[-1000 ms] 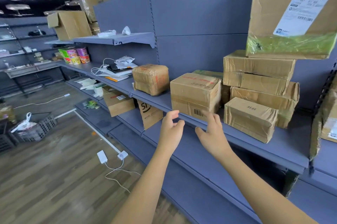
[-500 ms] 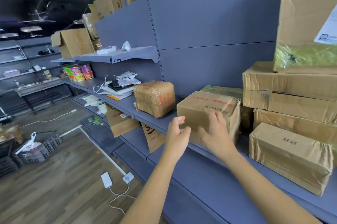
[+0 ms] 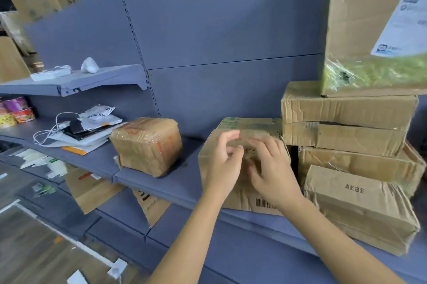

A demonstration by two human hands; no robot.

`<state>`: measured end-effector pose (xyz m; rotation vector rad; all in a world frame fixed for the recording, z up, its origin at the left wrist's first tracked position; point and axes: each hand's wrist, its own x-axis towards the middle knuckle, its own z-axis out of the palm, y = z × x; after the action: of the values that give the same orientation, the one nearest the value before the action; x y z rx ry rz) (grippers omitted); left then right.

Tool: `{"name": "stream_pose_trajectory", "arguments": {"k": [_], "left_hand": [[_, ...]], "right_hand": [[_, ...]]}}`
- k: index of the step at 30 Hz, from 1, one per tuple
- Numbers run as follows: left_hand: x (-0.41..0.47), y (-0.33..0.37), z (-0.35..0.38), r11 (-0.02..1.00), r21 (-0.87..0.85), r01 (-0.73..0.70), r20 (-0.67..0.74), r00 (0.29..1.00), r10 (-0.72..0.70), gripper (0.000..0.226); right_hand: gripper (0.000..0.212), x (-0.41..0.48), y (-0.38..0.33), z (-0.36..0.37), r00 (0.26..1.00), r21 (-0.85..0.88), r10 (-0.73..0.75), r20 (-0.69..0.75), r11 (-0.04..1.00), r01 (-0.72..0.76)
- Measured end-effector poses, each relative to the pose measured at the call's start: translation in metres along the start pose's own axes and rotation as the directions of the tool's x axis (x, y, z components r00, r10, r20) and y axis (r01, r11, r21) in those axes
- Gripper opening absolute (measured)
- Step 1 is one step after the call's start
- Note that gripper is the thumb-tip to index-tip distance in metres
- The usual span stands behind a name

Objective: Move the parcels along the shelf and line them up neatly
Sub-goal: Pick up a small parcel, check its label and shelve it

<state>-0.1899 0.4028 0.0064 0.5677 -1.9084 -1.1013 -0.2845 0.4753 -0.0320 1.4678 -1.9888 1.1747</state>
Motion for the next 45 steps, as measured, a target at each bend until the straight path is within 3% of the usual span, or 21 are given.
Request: {"name": "stream_pose_trajectory", "arguments": {"k": [5, 13, 23, 29, 33, 35, 37, 39, 42, 44, 45], "left_hand": [[0.018, -0.012, 0.013, 0.996, -0.073, -0.053, 0.158, 0.985, 0.064, 0.034], [0.022, -0.032, 0.009, 0.989, -0.101, -0.112, 0.263, 0.955, 0.135, 0.032], [-0.013, -0.015, 0.025, 0.961, -0.185, -0.204, 0.471, 0.84, 0.269, 0.023], [-0.031, 0.0, 0.069, 0.971, -0.229, -0.072, 0.608, 0.768, 0.2, 0.026], [-0.03, 0.008, 0.099, 0.98, -0.2, -0.01, 0.659, 0.739, 0.142, 0.036], [-0.025, 0.01, 0.111, 0.98, -0.16, 0.117, 0.665, 0.746, 0.019, 0.055], [-0.02, 0.007, 0.122, 0.956, -0.124, 0.264, 0.658, 0.743, -0.12, 0.066], [-0.019, -0.001, 0.13, 0.941, -0.107, 0.32, 0.65, 0.739, -0.178, 0.061], [-0.023, -0.014, 0.137, 0.904, -0.048, 0.425, 0.68, 0.677, -0.282, 0.061], [-0.027, -0.02, 0.138, 0.863, -0.037, 0.504, 0.709, 0.622, -0.333, 0.064], [-0.028, -0.022, 0.138, 0.841, -0.051, 0.538, 0.709, 0.613, -0.349, 0.065]], "right_hand": [[0.043, -0.004, -0.001, 0.008, 0.998, -0.04, 0.048, 0.042, 0.998, -0.047], [0.049, -0.024, -0.011, 0.002, 0.991, -0.17, 0.117, 0.071, 0.98, -0.104], [0.041, -0.066, -0.006, -0.02, 0.984, -0.264, 0.177, -0.031, 0.948, -0.179], [0.045, -0.086, 0.016, -0.068, 0.917, -0.388, 0.399, -0.005, 0.844, -0.37], [0.068, -0.093, 0.035, -0.105, 0.747, -0.441, 0.662, -0.06, 0.654, -0.615], [0.088, -0.099, 0.046, -0.119, 0.625, -0.357, 0.777, -0.078, 0.564, -0.745], [0.099, -0.107, 0.055, -0.128, 0.528, -0.155, 0.846, -0.078, 0.512, -0.845], [0.099, -0.118, 0.067, -0.131, 0.439, 0.141, 0.898, -0.02, 0.437, -0.888], [0.089, -0.131, 0.079, -0.126, 0.227, 0.588, 0.968, 0.11, 0.121, -0.799], [0.071, -0.137, 0.084, -0.124, 0.155, 0.637, 0.982, 0.103, 0.054, -0.769], [0.067, -0.137, 0.085, -0.123, 0.154, 0.631, 0.983, 0.104, 0.054, -0.774]]}}
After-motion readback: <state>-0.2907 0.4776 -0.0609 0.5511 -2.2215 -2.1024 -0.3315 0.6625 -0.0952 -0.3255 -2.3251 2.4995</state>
